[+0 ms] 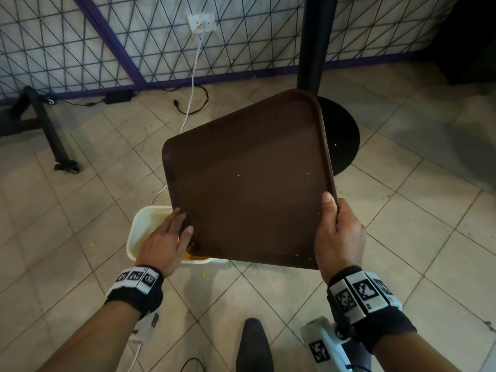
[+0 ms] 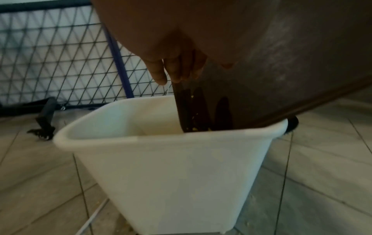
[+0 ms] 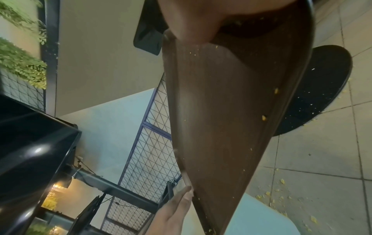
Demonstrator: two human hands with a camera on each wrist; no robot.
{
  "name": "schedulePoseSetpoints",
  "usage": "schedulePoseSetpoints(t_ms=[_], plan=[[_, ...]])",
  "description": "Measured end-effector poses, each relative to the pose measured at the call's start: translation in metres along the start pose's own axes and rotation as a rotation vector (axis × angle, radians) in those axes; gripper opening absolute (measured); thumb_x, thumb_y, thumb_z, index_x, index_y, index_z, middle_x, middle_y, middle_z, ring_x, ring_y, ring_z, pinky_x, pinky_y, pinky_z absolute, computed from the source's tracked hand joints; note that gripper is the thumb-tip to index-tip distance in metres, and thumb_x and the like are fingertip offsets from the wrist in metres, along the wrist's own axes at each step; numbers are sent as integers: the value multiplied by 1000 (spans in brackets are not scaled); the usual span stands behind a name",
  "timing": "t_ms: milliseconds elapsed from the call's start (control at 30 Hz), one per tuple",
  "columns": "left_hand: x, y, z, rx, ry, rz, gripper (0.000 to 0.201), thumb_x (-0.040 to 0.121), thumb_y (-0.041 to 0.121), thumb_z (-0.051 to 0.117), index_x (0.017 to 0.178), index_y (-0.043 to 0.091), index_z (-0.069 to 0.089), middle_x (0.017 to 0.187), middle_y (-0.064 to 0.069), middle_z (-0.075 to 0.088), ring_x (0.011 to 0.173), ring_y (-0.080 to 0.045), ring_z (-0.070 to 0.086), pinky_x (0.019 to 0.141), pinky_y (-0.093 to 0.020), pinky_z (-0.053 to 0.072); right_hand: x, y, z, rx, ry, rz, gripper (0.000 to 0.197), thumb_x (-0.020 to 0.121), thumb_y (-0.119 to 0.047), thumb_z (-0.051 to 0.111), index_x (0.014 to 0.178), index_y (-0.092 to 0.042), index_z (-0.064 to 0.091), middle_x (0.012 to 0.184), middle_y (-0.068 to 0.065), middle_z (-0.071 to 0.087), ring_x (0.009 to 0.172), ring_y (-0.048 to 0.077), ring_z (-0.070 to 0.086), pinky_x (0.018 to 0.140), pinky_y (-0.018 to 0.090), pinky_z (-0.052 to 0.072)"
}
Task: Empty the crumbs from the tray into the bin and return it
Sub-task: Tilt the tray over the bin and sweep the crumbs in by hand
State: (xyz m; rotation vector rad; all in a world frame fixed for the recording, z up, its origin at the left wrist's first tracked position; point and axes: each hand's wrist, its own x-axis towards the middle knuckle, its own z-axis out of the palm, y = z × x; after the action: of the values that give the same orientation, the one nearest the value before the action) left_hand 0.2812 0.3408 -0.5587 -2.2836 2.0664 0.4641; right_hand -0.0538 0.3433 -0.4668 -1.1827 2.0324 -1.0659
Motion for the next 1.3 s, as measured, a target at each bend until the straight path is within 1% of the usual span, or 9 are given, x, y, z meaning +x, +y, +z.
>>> schedulePoseSetpoints(t_ms=[100, 167, 400, 567, 733, 967, 1066, 1166, 1300], plan=[[12, 9, 9, -127, -54, -39, 64, 99, 57, 21, 155, 28, 13, 164, 8, 10, 140, -25, 37, 111, -45, 35, 0, 2, 0, 2, 1, 8, 45, 99, -51, 32, 81, -17, 56, 66, 3, 58, 60, 22, 56, 59, 45, 52], [8, 13, 21, -181, -102, -64, 68, 98, 59, 19, 156, 26, 7, 165, 7, 7, 143, -24, 32, 113, -43, 32, 0, 2, 0, 11, 2, 25, 46, 99, -51, 32, 81, -16, 56, 66, 4, 59, 61, 23, 56, 59, 44, 52], [-31, 18, 42, -77, -223, -21, 71, 97, 62, 19, 152, 17, 30, 161, -4, 26, 141, -24, 32, 115, -39, 27, 2, 6, -5, 29, 21, 34, 45, 100, -47, 34, 80, -13, 55, 64, 3, 56, 58, 21, 53, 55, 39, 47], [-45, 24, 25, 38, -98, 61, 81, 90, 66, 8, 140, 19, 51, 148, -2, 48, 131, -22, 47, 106, -37, 39, 2, 4, -3, 20, 28, 24, 45, 100, -46, 34, 77, -13, 54, 63, 3, 55, 57, 21, 52, 54, 39, 46], [-58, 37, 33, -40, -114, 211, 73, 96, 65, 11, 148, 22, 38, 155, 0, 38, 141, -15, 35, 115, -33, 26, 4, 2, -7, 45, 38, 18, 44, 101, -45, 34, 77, -14, 54, 62, 3, 54, 55, 19, 50, 53, 36, 44], [-37, -10, 24, 129, -204, 31, 99, 81, 74, -14, 155, 19, 20, 163, -3, 19, 149, -17, 15, 121, -35, 8, 8, 1, -13, 22, 57, -13, 47, 100, -48, 34, 79, -12, 55, 62, 9, 57, 57, 28, 55, 55, 46, 51], [-43, -8, 14, 82, -149, -19, 92, 85, 72, -7, 154, 20, 24, 162, -3, 23, 148, -17, 18, 119, -35, 11, 9, 2, -12, 21, 74, -16, 47, 100, -48, 33, 78, -13, 55, 63, 9, 58, 57, 29, 56, 55, 48, 52], [-55, 17, 13, 2, -90, 86, 74, 93, 64, 6, 153, 25, 25, 162, 2, 23, 147, -15, 23, 116, -34, 18, 9, 2, -12, 18, 78, -5, 47, 100, -50, 33, 77, -14, 54, 63, 8, 58, 57, 29, 56, 55, 49, 52], [-58, 34, 33, -1, -146, 225, 77, 93, 66, 2, 153, 23, 25, 161, 2, 23, 147, -12, 21, 118, -30, 13, 8, 0, -14, 18, 69, 17, 46, 99, -50, 34, 76, -15, 53, 63, 7, 58, 58, 28, 57, 56, 48, 53]])
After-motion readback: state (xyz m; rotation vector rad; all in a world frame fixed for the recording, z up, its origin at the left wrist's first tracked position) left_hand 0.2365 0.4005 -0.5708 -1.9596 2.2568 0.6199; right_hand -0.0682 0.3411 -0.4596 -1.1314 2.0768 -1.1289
